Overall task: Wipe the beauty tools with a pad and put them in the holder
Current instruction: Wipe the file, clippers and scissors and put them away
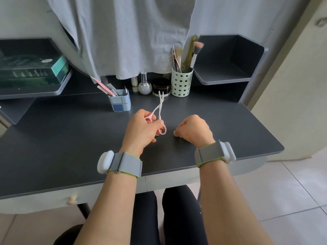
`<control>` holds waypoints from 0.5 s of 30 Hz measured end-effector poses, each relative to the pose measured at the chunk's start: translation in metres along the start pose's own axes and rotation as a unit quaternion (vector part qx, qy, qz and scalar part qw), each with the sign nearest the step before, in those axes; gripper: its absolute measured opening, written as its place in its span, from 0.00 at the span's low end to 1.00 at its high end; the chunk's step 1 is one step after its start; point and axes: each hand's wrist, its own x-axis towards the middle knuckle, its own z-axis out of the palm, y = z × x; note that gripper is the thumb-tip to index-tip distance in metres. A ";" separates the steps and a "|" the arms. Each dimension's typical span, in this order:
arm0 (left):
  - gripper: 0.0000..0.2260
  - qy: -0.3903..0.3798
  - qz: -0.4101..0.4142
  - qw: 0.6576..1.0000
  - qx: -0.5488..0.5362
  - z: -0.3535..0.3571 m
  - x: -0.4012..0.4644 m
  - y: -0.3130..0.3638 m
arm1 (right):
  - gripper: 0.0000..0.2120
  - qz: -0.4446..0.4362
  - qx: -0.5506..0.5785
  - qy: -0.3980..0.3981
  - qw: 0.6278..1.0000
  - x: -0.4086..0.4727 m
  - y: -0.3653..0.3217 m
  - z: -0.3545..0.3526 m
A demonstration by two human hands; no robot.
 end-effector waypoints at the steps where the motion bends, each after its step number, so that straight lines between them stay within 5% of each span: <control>1: 0.08 -0.001 0.000 1.000 0.001 0.000 0.000 -0.001 | 0.09 -0.004 0.014 0.009 1.000 0.000 -0.001 -0.001; 8: 0.09 -0.026 -0.005 1.000 0.001 -0.006 -0.002 -0.003 | 0.08 -0.056 0.212 0.058 0.974 0.001 -0.019 -0.010; 15: 0.10 -0.058 -0.014 0.998 0.004 -0.011 -0.006 -0.003 | 0.01 -0.055 0.401 0.094 0.909 0.008 -0.051 -0.010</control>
